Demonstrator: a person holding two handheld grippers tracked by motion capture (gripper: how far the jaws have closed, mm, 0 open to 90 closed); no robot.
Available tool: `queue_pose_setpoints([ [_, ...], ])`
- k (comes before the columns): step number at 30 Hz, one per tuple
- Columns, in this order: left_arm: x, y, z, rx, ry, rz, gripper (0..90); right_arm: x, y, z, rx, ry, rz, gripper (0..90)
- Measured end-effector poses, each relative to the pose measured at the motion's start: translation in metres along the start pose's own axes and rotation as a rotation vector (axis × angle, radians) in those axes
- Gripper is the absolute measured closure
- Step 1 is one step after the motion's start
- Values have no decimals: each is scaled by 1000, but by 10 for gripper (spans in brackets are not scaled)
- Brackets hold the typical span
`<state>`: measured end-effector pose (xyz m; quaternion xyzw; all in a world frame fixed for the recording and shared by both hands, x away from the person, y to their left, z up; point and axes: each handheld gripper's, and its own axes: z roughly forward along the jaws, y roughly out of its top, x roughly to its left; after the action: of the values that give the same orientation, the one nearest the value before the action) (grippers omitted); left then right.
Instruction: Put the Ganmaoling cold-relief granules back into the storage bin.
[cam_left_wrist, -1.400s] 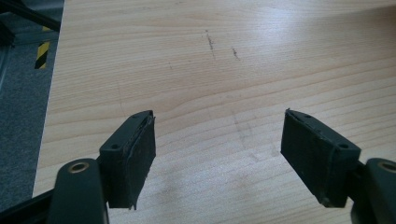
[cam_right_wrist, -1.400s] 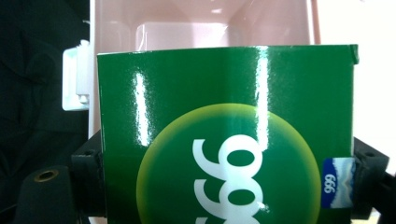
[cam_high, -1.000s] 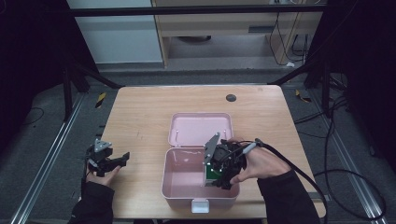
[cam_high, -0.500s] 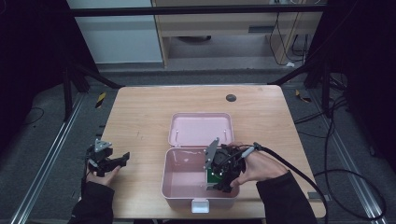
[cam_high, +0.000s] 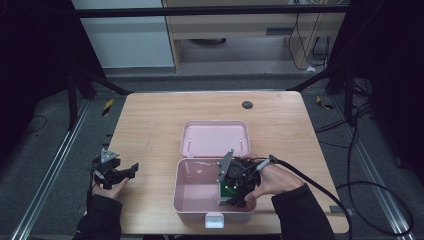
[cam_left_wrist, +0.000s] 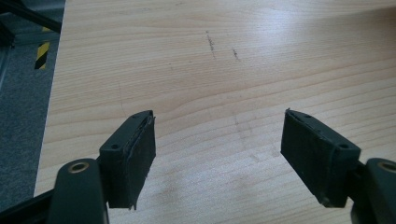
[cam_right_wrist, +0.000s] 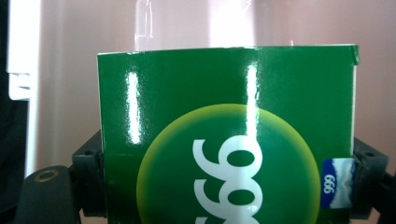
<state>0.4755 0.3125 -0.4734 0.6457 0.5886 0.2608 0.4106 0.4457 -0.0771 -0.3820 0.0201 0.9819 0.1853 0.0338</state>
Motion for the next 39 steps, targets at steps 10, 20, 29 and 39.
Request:
queue_pose_setpoints([
  [10, 0, 0, 0, 0, 0, 1, 256, -3, -1, 11, 45, 4, -11, 153],
  [20, 0, 0, 0, 4, 1, 2, 255, -4, -7, 17, 45, 21, 13, 148],
  [29, 0, 0, 0, 4, 0, 3, 255, -4, -9, 21, 78, 29, 1, 135],
  [39, 0, 0, 1, 6, -1, 5, 255, -5, -13, -9, -42, -42, 59, 144],
])
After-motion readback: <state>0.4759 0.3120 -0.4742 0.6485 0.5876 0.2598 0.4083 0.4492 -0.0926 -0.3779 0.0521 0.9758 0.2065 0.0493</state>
